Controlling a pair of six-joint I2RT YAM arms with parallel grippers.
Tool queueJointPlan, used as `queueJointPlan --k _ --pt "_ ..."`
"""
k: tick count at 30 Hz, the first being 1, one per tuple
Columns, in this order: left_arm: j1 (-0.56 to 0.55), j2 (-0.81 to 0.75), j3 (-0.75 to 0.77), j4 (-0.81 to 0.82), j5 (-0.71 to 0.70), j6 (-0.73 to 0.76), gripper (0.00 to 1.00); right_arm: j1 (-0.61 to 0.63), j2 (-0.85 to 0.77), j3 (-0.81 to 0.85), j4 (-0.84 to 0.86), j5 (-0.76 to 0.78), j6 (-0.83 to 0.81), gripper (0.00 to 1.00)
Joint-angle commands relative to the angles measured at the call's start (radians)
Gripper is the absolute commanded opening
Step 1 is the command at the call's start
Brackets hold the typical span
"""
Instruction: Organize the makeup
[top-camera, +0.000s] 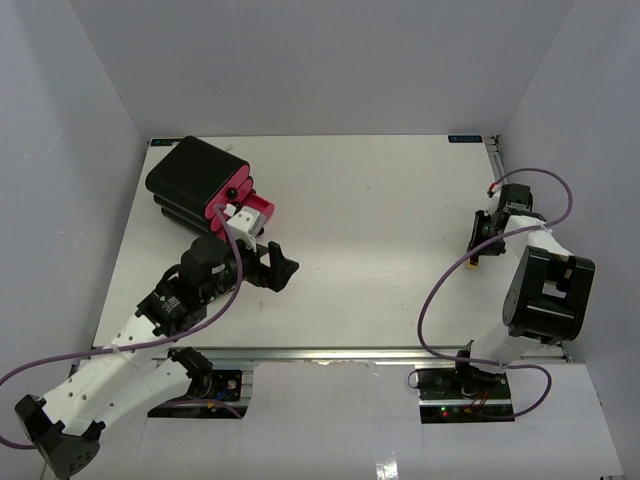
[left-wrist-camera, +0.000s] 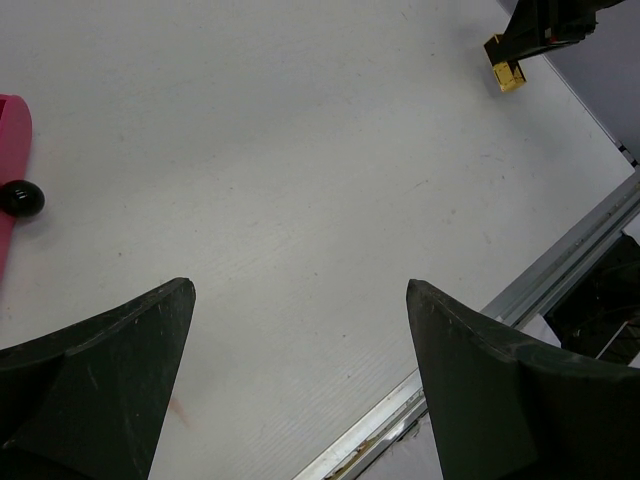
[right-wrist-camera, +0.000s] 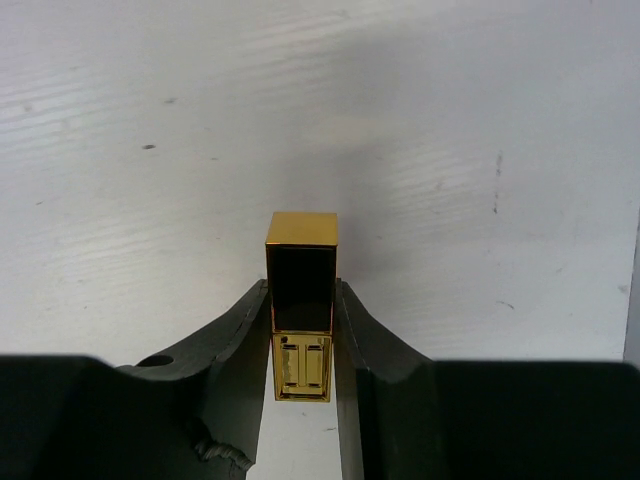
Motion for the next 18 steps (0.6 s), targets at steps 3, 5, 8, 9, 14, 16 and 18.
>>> queueJointPlan --k 3,5,8,9,14,16,18 --pt "0.008 -0.064 -0.012 0.022 -0.079 0.005 0.98 0.284 -0.112 0.050 0.056 -0.155 -0.222 0.16" --pt "0.008 -0.090 -0.017 0.029 -0.107 0.003 0.98 0.386 -0.110 0.083 0.043 -0.229 -0.297 0.16" --pt "0.009 -0.156 -0.029 0.035 -0.178 0.000 0.98 0.481 -0.023 0.245 -0.021 -0.434 -0.415 0.16" --pt "0.009 -0.171 -0.033 0.040 -0.206 -0.001 0.98 0.506 0.026 0.317 -0.050 -0.472 -0.423 0.16" --pt "0.009 -0.297 -0.064 0.077 -0.288 0.003 0.98 0.615 0.245 0.637 -0.119 -0.658 -0.346 0.16" --pt "0.009 -0.353 -0.079 0.087 -0.309 0.004 0.98 0.686 0.350 0.802 -0.134 -0.697 -0.331 0.16" --pt "0.009 -0.380 -0.086 0.094 -0.340 0.004 0.98 0.761 0.437 0.951 -0.189 -0.673 -0.404 0.16"
